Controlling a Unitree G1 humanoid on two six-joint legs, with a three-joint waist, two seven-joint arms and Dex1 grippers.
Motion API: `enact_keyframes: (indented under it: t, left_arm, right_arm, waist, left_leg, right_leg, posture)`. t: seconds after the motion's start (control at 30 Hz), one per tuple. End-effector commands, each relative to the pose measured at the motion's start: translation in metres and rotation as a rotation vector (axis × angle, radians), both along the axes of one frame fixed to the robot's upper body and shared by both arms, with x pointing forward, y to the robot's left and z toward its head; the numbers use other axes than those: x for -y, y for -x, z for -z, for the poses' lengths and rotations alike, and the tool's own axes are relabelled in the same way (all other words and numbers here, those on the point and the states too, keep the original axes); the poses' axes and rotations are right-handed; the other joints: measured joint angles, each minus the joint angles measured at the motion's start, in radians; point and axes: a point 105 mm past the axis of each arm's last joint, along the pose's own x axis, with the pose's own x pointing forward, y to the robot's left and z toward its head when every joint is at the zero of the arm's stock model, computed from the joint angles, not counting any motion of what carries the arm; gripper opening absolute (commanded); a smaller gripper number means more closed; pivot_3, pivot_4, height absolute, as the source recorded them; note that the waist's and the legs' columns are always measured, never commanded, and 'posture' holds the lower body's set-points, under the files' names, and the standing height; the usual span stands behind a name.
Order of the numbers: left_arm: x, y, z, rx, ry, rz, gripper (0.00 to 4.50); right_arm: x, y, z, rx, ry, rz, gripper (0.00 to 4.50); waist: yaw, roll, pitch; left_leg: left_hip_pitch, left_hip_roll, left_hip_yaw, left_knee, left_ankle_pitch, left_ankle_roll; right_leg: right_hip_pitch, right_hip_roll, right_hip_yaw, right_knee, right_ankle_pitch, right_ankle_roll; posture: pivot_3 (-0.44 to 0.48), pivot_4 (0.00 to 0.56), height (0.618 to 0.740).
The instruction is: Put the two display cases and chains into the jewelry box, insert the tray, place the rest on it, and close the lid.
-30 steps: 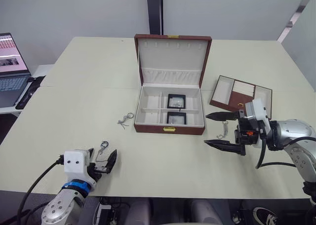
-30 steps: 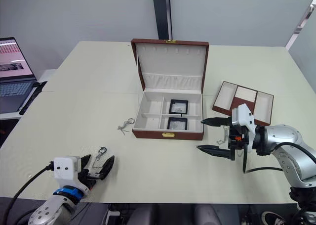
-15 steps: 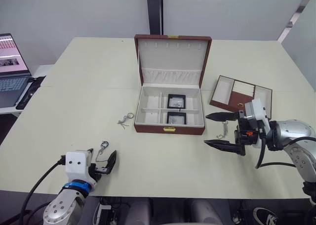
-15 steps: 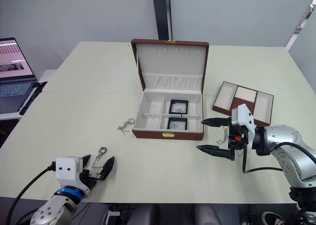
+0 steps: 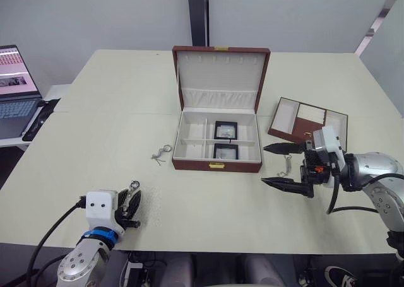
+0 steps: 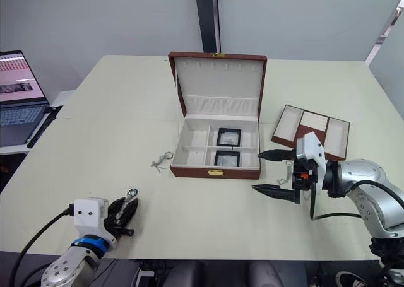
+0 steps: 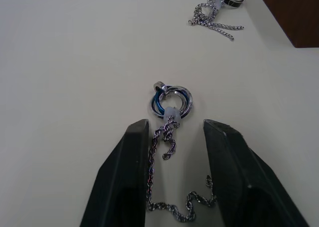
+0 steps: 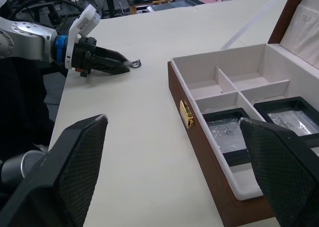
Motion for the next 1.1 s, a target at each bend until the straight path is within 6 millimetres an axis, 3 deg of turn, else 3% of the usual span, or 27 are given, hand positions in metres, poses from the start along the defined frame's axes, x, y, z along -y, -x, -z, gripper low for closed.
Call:
enact_keyframes:
  t: [0.03, 0.1, 0.3, 0.67, 1.1]
  left_arm:
    - [-0.004, 0.005, 0.022, -0.093, 0.012, -0.032, 0.68]
    - [-0.004, 0.005, 0.023, -0.089, 0.017, -0.040, 0.09]
    - [-0.008, 0.003, 0.021, -0.068, 0.020, -0.061, 0.01]
    - [-0.004, -0.017, -0.039, 0.168, 0.057, -0.018, 0.01]
    - [0.042, -0.061, -0.109, 0.310, 0.084, 0.213, 0.01]
  right_arm:
    - [-0.002, 0.000, -0.009, 0.042, -0.009, -0.012, 4.50]
    - [-0.002, 0.001, -0.009, 0.043, -0.008, -0.013, 4.50]
    - [-0.002, 0.002, -0.010, 0.041, -0.010, -0.015, 4.50]
    - [-0.001, 0.001, -0.020, 0.060, -0.044, -0.008, 4.50]
    - [0.004, -0.005, -0.036, 0.104, -0.084, 0.078, 4.50]
  waist:
    - [0.000, 0.001, 0.000]
    - [0.000, 0.001, -0.001]
    - [0.000, 0.002, -0.001]
    - [0.000, -0.003, 0.002]
    - [0.001, -0.003, 0.002]
  left_leg:
    - [0.000, 0.000, 0.000, 0.000, 0.000, 0.000]
    - [0.000, 0.000, 0.000, 0.000, 0.000, 0.000]
    - [0.000, 0.000, 0.000, 0.000, 0.000, 0.000]
    - [-0.001, 0.001, -0.002, -0.001, 0.000, 0.000]
    - [-0.003, 0.000, -0.003, 0.000, 0.000, 0.000]
  right_leg:
    - [0.000, 0.000, 0.000, 0.000, 0.000, 0.000]
    - [0.000, 0.000, 0.000, 0.000, 0.000, 0.000]
    - [0.000, 0.000, 0.000, -0.001, 0.000, 0.000]
    - [0.000, 0.000, -0.001, -0.002, 0.000, 0.000]
    - [0.000, 0.000, -0.002, -0.004, 0.000, 0.000]
  posture:
    - [0.000, 0.150, 0.740]
    - [0.000, 0.150, 0.740]
    - [0.000, 0.150, 0.740]
    - [0.000, 0.150, 0.740]
    - [0.000, 0.150, 0.740]
